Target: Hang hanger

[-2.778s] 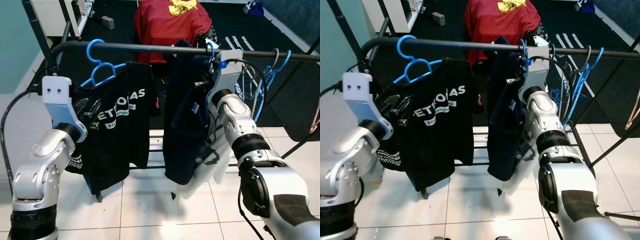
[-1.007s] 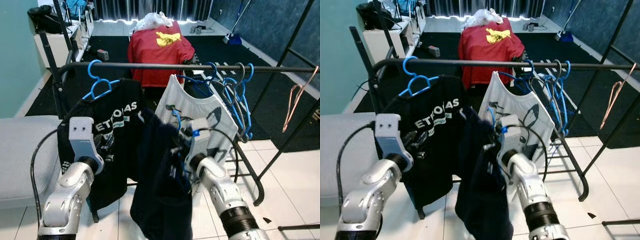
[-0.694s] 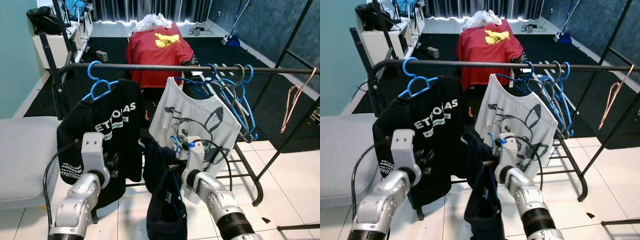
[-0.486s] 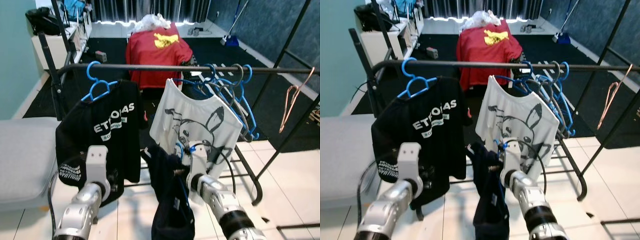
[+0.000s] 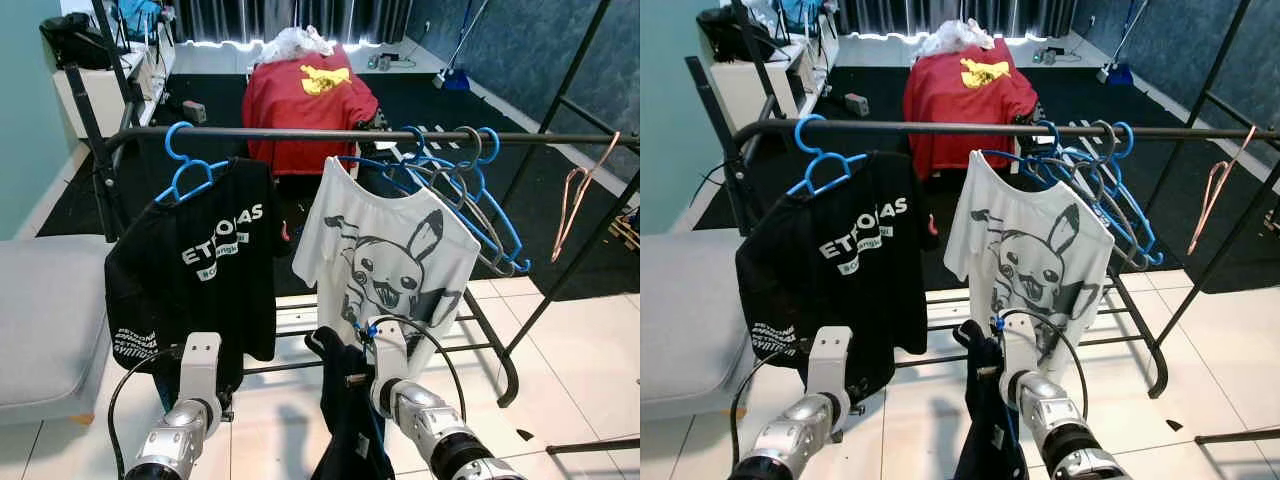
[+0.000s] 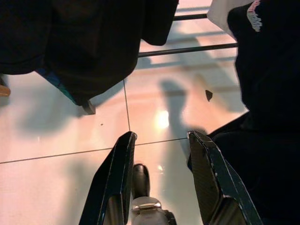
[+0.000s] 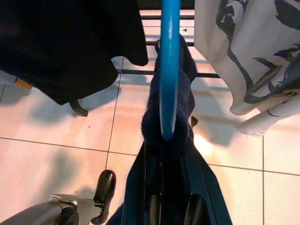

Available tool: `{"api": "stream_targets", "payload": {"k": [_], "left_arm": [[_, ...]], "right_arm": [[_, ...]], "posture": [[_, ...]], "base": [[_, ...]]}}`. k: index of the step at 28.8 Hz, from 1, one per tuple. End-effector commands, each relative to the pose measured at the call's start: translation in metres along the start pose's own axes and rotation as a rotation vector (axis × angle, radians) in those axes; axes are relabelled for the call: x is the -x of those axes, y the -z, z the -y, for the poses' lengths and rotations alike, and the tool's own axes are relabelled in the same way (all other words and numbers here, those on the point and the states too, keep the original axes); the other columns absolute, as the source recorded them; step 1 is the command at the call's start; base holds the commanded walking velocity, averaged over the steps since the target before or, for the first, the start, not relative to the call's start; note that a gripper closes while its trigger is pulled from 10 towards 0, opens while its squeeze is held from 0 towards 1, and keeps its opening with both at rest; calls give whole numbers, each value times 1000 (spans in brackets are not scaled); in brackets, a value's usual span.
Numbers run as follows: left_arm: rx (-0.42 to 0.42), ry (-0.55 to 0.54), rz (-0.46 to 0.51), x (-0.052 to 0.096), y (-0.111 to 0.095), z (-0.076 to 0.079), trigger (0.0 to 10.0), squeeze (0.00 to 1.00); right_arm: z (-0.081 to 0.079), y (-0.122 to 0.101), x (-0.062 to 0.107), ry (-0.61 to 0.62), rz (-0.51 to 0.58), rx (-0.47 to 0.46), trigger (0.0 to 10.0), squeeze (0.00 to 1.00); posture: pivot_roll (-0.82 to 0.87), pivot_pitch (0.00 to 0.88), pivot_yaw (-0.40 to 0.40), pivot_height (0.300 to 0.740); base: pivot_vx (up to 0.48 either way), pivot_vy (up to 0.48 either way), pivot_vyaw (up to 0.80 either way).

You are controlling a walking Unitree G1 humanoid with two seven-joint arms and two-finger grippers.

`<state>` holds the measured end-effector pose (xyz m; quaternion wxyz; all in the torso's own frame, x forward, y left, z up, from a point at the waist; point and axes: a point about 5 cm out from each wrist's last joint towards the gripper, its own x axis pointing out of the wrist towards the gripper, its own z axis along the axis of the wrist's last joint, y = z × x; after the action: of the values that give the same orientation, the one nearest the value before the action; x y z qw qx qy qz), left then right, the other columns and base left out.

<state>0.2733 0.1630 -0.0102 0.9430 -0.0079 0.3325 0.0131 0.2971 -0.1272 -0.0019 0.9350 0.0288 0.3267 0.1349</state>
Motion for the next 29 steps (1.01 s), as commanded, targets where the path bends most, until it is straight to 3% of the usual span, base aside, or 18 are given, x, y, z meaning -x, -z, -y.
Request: {"api": "stream_targets", "payload": {"k": [1,8,29], "left_arm": [[16,2,-4,0,4,4,10000,0],[35,-17,37,-2,3,1,10000,0],[37,-13,36,-6,0,2,10000,0]], "right_arm": [[1,-2,0,2,15,-8,10000,0],[1,2,-1,8,42,-26,10000,0],[-3,-1,-3,-22,47,-64,10000,0]], "posture": [[6,82,-82,740],[13,94,-72,740],[19,110,-58,740]], "base": [[0,0,0],[0,0,0],[0,0,0]]}}
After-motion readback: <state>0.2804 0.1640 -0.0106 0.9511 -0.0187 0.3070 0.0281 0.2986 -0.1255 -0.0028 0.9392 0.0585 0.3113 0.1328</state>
